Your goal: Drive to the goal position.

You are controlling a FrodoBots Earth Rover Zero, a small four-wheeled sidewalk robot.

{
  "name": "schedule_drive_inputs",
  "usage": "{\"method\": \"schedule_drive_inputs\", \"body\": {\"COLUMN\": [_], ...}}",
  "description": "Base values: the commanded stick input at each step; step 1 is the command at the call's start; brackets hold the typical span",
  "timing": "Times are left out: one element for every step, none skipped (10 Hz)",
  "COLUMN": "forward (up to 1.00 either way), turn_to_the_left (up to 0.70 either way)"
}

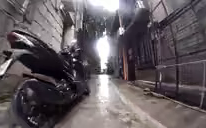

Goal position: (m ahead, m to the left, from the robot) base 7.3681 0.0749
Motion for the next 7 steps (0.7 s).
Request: {"method": "schedule_drive_inputs", "body": {"forward": [0.99,0.99,0.99,0.99,0.99,0.99,0.99], "turn_to_the_left": [0.0,-0.36,-0.06,0.0,0.24,0.4,0.07]}}
